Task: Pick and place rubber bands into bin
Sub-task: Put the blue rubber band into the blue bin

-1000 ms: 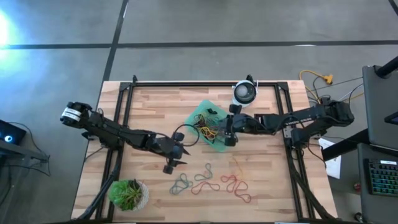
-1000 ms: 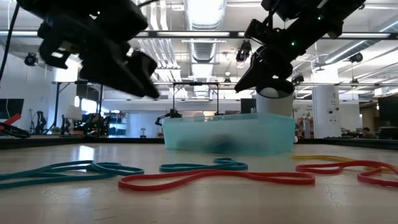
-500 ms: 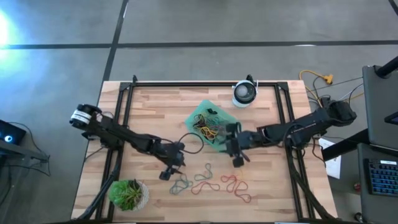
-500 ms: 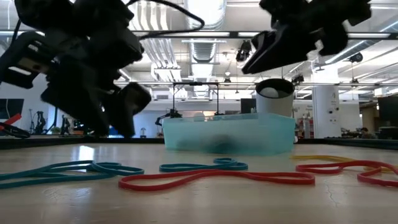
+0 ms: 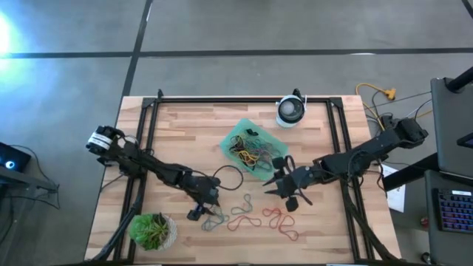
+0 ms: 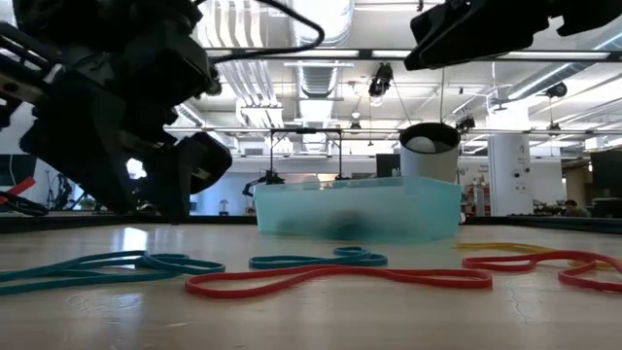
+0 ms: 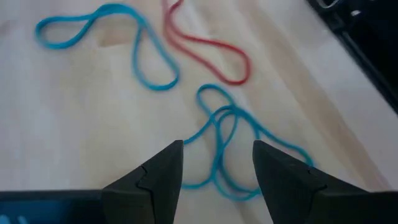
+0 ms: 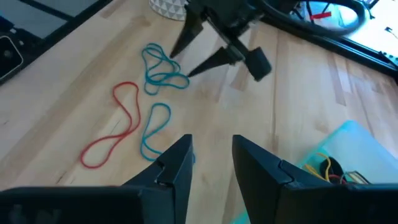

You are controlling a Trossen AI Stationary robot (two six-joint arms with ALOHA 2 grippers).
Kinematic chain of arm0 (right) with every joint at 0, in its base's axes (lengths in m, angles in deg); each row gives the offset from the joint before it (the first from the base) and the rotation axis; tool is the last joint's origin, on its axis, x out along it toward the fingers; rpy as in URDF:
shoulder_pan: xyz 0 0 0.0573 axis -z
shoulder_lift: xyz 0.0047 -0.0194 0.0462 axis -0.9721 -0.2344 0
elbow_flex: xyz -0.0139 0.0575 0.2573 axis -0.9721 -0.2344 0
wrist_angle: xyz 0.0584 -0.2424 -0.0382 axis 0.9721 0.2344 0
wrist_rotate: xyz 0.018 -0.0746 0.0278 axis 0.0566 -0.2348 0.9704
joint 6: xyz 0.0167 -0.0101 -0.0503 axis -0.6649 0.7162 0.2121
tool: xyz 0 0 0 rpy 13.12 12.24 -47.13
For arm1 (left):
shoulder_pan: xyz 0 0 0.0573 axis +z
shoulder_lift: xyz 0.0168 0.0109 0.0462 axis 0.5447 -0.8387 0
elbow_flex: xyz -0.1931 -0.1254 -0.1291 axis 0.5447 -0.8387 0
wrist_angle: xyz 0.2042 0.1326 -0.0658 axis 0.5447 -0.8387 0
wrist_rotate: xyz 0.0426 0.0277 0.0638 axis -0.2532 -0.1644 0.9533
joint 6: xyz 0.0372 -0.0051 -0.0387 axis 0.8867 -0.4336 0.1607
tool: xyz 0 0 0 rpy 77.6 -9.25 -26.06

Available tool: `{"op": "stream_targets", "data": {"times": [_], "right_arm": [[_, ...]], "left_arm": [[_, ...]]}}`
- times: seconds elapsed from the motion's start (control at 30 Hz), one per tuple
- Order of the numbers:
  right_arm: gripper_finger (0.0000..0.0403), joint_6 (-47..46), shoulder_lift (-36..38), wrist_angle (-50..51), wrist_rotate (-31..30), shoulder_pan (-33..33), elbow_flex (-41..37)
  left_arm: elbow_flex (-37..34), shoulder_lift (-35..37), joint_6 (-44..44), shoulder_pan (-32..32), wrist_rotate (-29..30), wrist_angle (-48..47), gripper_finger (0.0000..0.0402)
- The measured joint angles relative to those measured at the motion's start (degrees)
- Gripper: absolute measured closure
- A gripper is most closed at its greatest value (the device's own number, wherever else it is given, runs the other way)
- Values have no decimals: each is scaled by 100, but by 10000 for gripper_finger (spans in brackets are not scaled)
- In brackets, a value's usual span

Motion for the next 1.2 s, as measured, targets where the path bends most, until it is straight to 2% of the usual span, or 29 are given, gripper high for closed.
{"op": "stream_targets", "data": {"times": [0.13,0.57,1.2], "right_arm": [[300,-74,44,8,-3,0,-45],[305,-156,64,17,-3,0,-66],[311,-263,64,14,1,0,-66]], "left_arm": [[3,-109,1,-172,4,129,231],[25,-233,1,-245,147,158,295],[33,-602,10,-229,201,388,297]]}}
